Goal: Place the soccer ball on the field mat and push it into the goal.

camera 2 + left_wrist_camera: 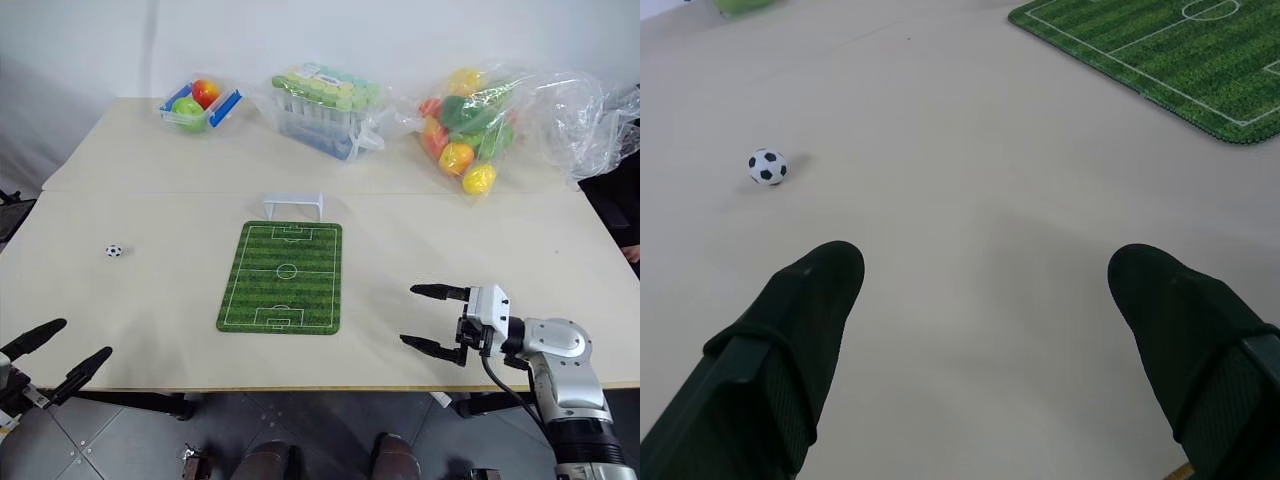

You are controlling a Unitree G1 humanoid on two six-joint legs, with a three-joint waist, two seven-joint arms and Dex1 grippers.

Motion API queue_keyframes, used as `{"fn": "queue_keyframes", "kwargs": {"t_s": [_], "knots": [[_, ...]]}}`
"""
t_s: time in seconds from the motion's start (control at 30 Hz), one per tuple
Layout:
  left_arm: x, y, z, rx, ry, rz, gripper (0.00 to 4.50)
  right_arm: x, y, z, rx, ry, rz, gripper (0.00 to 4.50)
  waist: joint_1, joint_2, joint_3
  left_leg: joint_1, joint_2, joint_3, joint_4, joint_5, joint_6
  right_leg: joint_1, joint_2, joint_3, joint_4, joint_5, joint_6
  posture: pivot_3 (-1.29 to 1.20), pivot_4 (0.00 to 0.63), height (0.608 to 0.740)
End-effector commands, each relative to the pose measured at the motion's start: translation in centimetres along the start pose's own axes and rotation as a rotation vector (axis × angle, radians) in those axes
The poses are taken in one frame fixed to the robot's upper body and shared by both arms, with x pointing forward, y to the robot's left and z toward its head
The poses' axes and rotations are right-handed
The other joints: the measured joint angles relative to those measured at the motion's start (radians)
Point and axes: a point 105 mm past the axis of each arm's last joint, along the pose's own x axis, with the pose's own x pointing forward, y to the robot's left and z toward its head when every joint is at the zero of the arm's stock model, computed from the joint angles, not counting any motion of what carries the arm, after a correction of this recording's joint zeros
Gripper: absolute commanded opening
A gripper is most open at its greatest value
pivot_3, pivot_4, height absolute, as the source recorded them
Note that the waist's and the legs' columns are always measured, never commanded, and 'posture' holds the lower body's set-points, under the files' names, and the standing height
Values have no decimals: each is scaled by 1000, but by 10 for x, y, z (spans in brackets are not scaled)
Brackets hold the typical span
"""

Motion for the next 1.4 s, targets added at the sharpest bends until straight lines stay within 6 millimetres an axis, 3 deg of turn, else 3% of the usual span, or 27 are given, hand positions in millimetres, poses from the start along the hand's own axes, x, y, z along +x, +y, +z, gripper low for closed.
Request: {"fn": "queue_keyframes", "kwargs": {"t_s": [0.03,0.17,0.3,0.43,0.57,0.73,0.83,0.9,1.03,1.2,1.4], "knots": [[-1,3,4,-21,-6,16,4456,-1,4,6,-10,-15,31,4500,0,0,0,0,0,0,0,0,0,0,0,0,0,0,0,0,150,740],[-5,8,4,-106,-40,65,4456,14,10,22,-5,-118,55,4500,0,0,0,0,0,0,0,0,0,0,0,0,0,0,0,0,150,740],[-30,27,-10,-272,-100,287,4456,32,21,63,16,-412,58,4500,-5,0,0,1,2,0,0,-1,-1,0,2,1,0,0,0,0,150,740],[-48,24,-24,-299,-97,421,4456,38,13,73,-25,-453,-48,4500,-1,-2,-1,3,2,2,1,-3,-1,0,2,3,0,0,0,0,150,740],[-45,18,-27,-316,-107,449,4456,41,10,75,-43,-456,-70,4500,14,-4,-2,2,2,2,2,-4,0,1,2,3,0,0,0,0,150,740],[-12,27,1,-296,-215,436,4456,42,6,74,-41,-445,-83,4500,27,-4,-2,2,2,2,3,-4,0,1,2,3,1,0,0,0,150,740],[29,43,25,-300,-237,441,4456,44,1,71,-34,-436,-88,4500,27,-5,-3,3,2,2,3,-4,0,1,2,3,2,0,0,0,150,740],[64,57,28,-277,-177,444,4456,45,0,68,-22,-430,-86,4500,28,-5,-3,3,2,2,4,-3,-1,1,2,4,3,0,0,0,150,740],[104,76,35,-263,-137,444,4456,48,0,64,-12,-425,-74,4500,16,-6,-3,5,1,4,3,-4,0,1,2,6,4,0,0,0,150,740],[131,92,33,-270,-86,463,4456,51,1,65,-8,-425,-78,4500,-9,-6,-3,9,1,9,-3,-4,0,0,3,6,1,0,0,0,150,740],[141,104,22,-244,-31,515,4456,52,3,64,0,-425,-107,4500,-11,-7,-3,9,1,9,-2,-4,0,0,3,6,1,0,0,0,150,740]]}}
